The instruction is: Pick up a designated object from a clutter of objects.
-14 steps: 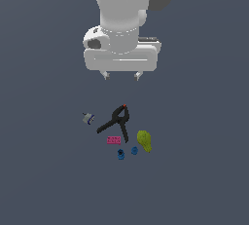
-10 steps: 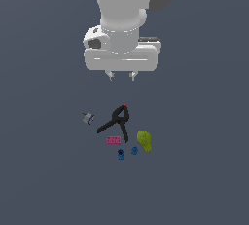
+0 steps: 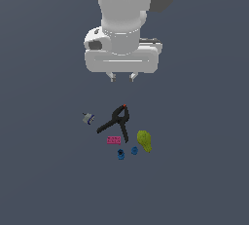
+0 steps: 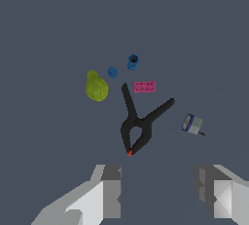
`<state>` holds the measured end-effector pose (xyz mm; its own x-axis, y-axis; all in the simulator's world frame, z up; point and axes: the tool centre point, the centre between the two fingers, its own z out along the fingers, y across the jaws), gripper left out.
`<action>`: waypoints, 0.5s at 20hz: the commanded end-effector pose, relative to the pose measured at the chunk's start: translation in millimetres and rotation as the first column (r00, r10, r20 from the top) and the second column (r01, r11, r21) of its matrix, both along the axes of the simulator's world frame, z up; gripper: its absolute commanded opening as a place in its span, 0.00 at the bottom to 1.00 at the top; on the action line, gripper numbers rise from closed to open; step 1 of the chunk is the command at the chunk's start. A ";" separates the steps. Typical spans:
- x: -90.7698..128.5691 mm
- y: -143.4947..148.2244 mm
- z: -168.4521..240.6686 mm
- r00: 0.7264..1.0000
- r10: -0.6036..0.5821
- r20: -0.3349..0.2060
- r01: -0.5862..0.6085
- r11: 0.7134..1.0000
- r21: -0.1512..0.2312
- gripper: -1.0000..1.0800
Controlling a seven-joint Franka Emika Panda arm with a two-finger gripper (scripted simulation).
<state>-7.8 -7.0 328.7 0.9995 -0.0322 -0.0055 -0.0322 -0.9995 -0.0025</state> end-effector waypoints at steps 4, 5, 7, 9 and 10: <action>6.9 -2.8 -19.7 0.998 -0.057 0.001 0.057 0.998 0.005 0.62; 8.7 -3.6 -25.0 0.997 -0.073 0.001 0.073 0.997 0.006 0.62; 12.5 -5.5 -37.3 0.994 -0.109 0.002 0.109 0.994 0.007 0.62; 16.6 -8.0 -51.9 0.988 -0.152 0.003 0.152 0.988 0.008 0.62; 18.6 -9.4 -60.0 0.984 -0.175 0.004 0.175 0.984 0.007 0.62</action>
<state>8.0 -14.5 280.4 0.9848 -0.1739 -0.0022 -0.1739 -0.9847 -0.0098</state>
